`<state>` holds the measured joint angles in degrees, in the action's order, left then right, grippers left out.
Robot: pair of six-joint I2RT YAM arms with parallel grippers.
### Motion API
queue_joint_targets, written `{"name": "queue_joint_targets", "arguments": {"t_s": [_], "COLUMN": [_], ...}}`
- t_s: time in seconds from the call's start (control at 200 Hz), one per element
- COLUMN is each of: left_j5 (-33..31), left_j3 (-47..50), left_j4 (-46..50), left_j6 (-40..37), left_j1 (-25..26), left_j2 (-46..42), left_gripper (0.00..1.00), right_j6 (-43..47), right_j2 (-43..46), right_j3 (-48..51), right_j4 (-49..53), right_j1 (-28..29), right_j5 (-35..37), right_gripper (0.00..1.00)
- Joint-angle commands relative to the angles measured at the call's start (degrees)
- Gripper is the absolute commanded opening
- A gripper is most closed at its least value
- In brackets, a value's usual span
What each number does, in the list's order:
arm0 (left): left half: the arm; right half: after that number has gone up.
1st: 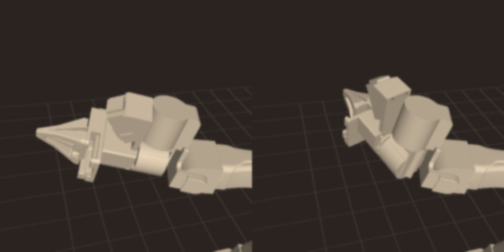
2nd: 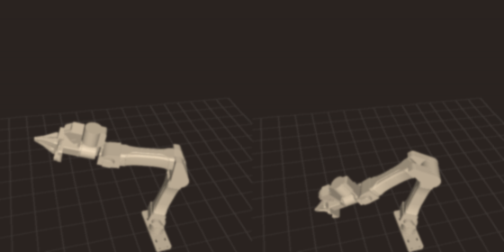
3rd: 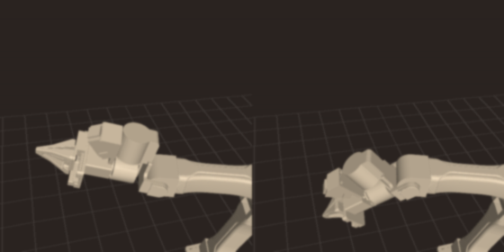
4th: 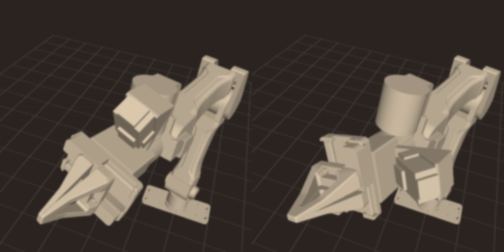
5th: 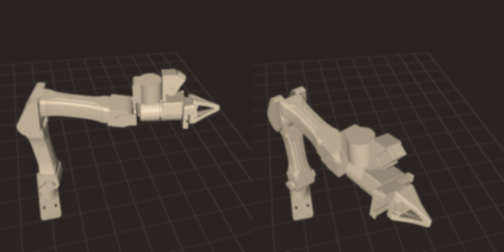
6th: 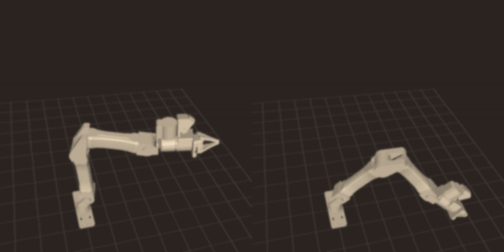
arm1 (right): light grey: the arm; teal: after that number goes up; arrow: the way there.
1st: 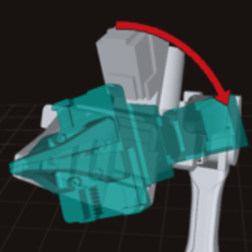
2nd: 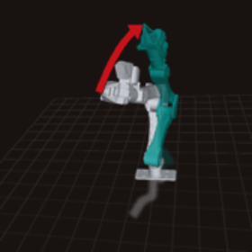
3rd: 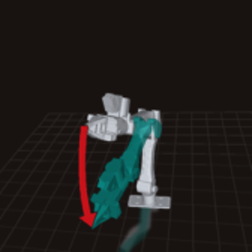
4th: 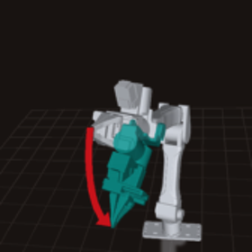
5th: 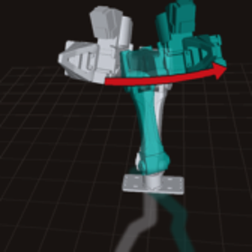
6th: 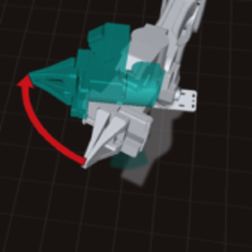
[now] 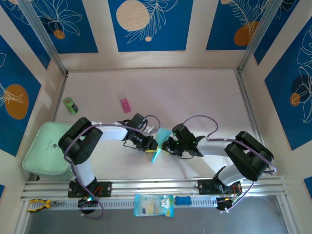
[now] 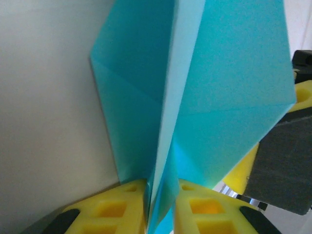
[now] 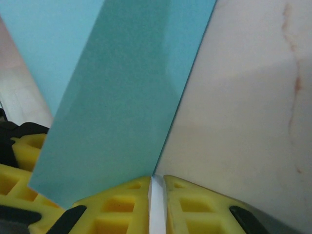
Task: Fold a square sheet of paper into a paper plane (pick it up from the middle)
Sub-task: Turn over a paper plane at the center of the table.
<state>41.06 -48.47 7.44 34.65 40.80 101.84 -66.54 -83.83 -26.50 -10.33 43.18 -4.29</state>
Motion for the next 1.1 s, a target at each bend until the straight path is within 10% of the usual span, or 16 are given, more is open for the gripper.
{"name": "queue_joint_targets", "arguments": {"t_s": [0.0,0.275,0.68,1.095], "left_j5": [2.87,-0.83,-39.77,-42.14], "left_j3": [0.36,0.64,-4.66,-7.32], "left_j4": [-1.96,-0.42,20.79,23.87], "left_j6": [0.5,-0.06,-4.46,-3.59], "left_j1": [0.25,0.26,3.54,5.35], "left_j2": [0.72,-2.79,-13.25,-8.8], "left_gripper": [0.17,0.05,0.0,0.0], "right_j6": [-0.49,-0.27,-1.75,-1.84], "right_j2": [-0.16,3.21,18.52,20.05], "right_j3": [1.25,1.68,3.95,3.83], "right_j4": [-0.32,1.94,11.37,12.81], "right_j1": [0.75,0.59,0.32,0.51], "right_j5": [-1.15,0.44,8.58,9.13], "right_gripper": [0.15,0.15,0.17,0.18]}}
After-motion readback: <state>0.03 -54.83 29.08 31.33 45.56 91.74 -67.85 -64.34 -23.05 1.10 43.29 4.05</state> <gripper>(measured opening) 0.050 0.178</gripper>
